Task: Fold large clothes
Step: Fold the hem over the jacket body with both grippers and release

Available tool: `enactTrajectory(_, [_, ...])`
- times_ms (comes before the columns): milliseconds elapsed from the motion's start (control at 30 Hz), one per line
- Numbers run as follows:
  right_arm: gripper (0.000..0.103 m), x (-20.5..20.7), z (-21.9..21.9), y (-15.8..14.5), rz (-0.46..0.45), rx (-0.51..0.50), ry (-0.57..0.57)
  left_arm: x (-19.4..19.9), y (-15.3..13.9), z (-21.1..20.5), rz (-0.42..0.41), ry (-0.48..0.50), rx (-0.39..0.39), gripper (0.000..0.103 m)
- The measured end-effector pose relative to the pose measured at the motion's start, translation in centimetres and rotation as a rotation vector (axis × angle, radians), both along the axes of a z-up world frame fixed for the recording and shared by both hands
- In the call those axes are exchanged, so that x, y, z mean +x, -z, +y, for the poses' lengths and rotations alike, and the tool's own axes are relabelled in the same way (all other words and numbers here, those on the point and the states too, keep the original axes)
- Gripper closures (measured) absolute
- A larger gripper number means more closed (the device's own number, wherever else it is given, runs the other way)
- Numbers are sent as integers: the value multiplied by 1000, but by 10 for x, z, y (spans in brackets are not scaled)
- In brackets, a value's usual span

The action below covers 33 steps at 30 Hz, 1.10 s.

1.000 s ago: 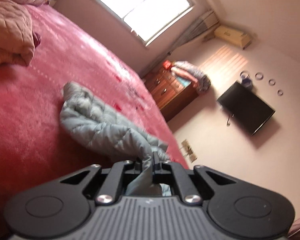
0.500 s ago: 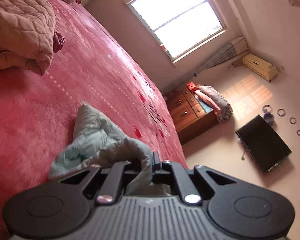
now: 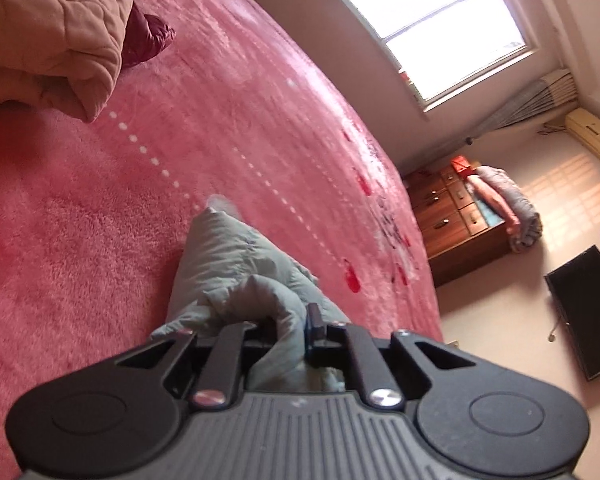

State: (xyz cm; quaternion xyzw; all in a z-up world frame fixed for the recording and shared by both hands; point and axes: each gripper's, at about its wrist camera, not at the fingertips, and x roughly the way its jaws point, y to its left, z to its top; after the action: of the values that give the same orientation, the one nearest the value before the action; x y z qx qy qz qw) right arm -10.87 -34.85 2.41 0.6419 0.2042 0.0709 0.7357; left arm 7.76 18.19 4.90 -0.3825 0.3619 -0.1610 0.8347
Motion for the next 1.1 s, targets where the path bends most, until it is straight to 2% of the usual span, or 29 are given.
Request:
enactTrajectory(67, [65, 8, -3, 8, -3, -1, 8, 9, -1, -3, 0, 2, 8, 88])
enactTrajectory(100, [61, 11, -5, 11, -9, 3, 12, 12, -3, -4, -6, 2, 14, 80])
enactTrajectory(133, [49, 14, -7, 15, -16, 11, 16, 14, -6, -5, -14, 3, 23, 71])
enactTrajectory(167, [41, 17, -8, 18, -26, 16, 23, 17, -9, -5, -24, 3, 29, 67])
enactTrajectory(200, [40, 18, -11, 19, -37, 17, 28, 19, -12, -7, -35, 2, 31, 63])
enactTrajectory(400, [17, 29, -23, 18, -100, -62, 40, 27, -30, -10, -112, -9, 72, 53])
enactTrajectory(467, [1, 31, -25, 13, -129, -108, 47, 25, -35, -12, -143, -5, 96, 51])
enactTrajectory(700, [0, 28, -32, -9, -215, -275, 91, 12, -63, -14, -296, -64, 215, 35])
enactTrajectory(833, [0, 34, -20, -24, -236, -467, 73, -1, -69, -19, -354, -29, 282, 34])
enactTrajectory(1000, [0, 44, 36, -51, -253, -924, 12, -8, -53, -47, -358, 99, 396, 34])
enactTrajectory(1100, [0, 53, 72, -51, -267, -1107, -55, -5, -44, -70, -373, 172, 468, 34])
